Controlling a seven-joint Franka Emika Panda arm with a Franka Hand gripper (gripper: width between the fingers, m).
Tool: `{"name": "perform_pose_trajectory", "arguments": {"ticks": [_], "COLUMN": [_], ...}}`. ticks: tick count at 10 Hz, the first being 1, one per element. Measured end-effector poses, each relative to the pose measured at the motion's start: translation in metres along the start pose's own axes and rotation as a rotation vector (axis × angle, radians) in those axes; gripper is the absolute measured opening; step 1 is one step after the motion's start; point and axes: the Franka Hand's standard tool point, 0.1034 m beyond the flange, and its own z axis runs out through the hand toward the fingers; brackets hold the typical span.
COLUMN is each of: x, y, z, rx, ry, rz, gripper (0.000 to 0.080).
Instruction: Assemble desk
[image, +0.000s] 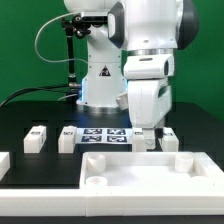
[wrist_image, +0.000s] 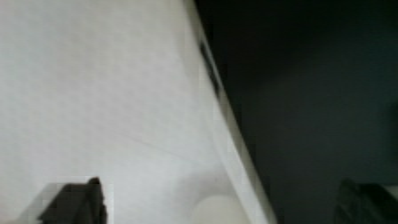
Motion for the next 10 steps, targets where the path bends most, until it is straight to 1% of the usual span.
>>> {"name": "perform_pose_trajectory", "arguments": {"ticks": [1,2,4,5,6,7,8,9,10], "x": [0.007,0.005,0.007,0.008,0.015,0.024,0.026,0.024,0.023], "y": [-0.001,0.002,0.001,-0.002,-0.011,-0.017,-0.02,-0.021,-0.02], "z": [-0.002,-0.002,-0.002,-0.003,-0.007,-0.012,-0.01,-0.007,-0.005], "rx": [0.0,-0.004,-0.002,0.004,0.014,0.017,0.03,0.046,0.052], "ry": [0.0,0.003,0.004,0.004,-0.007,-0.008,-0.006,-0.003,0.007], "rz": [0.063,0.083,0.221,0.328,0.515,0.635,0.779,0.891,0.957], "gripper": [0.0649,0.0649,0.0649,0.0649,0.0649,0.0649,0.0649,0.0649,0.0649]}}
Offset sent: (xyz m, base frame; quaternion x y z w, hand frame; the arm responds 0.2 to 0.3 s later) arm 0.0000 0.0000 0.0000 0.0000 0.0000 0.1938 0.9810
